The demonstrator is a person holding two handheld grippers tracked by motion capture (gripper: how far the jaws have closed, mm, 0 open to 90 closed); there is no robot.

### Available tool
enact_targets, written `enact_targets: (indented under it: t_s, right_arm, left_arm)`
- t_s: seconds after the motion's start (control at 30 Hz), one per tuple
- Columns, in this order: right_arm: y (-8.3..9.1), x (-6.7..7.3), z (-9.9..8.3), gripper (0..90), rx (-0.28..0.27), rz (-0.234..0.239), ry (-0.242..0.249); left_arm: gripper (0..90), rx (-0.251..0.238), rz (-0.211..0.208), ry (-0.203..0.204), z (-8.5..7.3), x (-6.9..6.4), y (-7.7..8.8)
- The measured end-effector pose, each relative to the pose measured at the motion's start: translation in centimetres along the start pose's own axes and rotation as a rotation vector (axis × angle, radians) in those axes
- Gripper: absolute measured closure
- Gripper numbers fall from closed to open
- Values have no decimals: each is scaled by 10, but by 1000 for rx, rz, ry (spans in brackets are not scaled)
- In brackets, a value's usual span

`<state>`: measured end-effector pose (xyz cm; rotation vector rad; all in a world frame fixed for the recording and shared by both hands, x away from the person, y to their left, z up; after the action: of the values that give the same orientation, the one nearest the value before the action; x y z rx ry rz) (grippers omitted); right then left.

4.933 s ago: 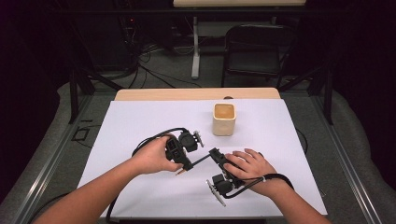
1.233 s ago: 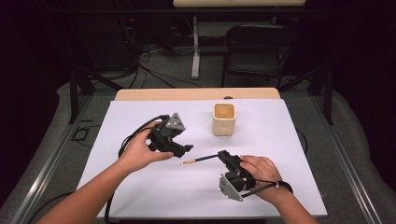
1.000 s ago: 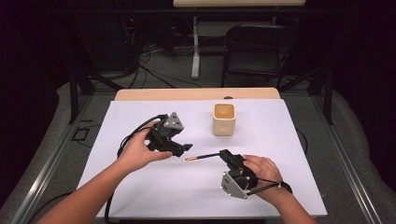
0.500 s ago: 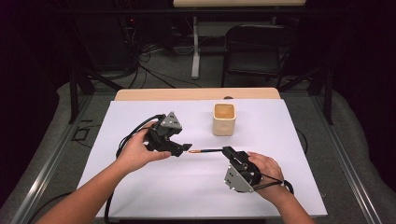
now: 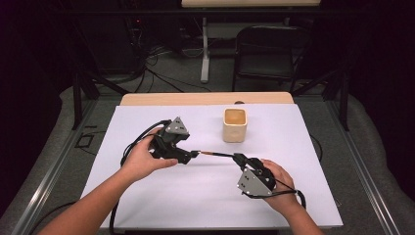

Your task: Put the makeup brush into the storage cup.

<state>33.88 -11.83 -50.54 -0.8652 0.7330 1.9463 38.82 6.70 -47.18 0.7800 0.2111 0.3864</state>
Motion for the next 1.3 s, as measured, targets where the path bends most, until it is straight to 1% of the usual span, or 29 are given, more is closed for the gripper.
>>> enact_targets:
  t_s: [0.03,0.13,0.2,0.27,0.37,0.43,0.47,0.5,0.6,0.7,0.73,0.8,0.9,1.0,1.03,1.13,1.23,1.3]
  right_arm:
    - [-1,0,0,852,-6,2,-39]
    - [-2,-1,0,852,-9,7,-90]
    - [-3,-1,0,852,-16,11,-131]
    - [-4,-1,1,852,-20,15,-169]
    - [-4,-4,2,852,-32,19,-244]
    - [-4,-6,3,852,-39,19,-294]
    - [-3,-7,3,852,-42,22,-317]
    - [-3,-7,2,852,-43,22,-334]
    - [-3,-8,3,852,-49,22,-368]
    - [-3,-8,3,852,-53,27,-393]
    - [-3,-7,2,852,-54,30,-410]
    - [-3,-6,0,852,-47,35,-429]
    - [-3,-6,-3,852,-42,35,-441]
    - [-3,-8,-3,852,-47,31,-456]
    - [-3,-8,-2,852,-49,33,-464]
    - [-2,-8,-1,852,-56,38,-487]
    - [-3,-8,1,852,-67,44,-523]
    - [-3,-8,2,852,-74,52,-556]
  left_arm:
    - [313,-4,1,1,0,0,0]
    - [314,-25,-2,11,1,-1,1]
    - [315,-47,-8,24,3,-2,2]
    - [315,-69,-11,28,4,-2,3]
    - [319,-108,-24,46,6,-2,6]
    - [326,-135,-34,51,6,-3,7]
    - [329,-152,-34,57,6,-3,7]
    - [333,-154,-31,55,6,-2,8]
    - [347,-177,-31,53,5,-3,8]
    - [372,-203,-50,53,6,-6,9]
    - [380,-212,-54,58,6,-7,9]
    - [386,-213,-61,60,6,-8,9]
    - [392,-220,-64,58,5,-10,8]
    - [392,-230,-69,54,6,-11,8]
    - [392,-241,-74,58,6,-13,8]
    - [394,-246,-74,53,5,-14,7]
    - [396,-260,-79,53,4,-16,6]
    - [399,-268,-79,49,4,-17,5]
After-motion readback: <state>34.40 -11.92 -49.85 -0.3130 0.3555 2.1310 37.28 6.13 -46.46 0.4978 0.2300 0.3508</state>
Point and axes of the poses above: each handheld gripper's, and its own axes: y roughly backward along the jaws, z roughly out of its top, x roughly to its left, the point moved 8 cm from there along -y, roughly forward along the jaws, and after that the axes turned 8 degrees about -z, right-handed, at the moved point
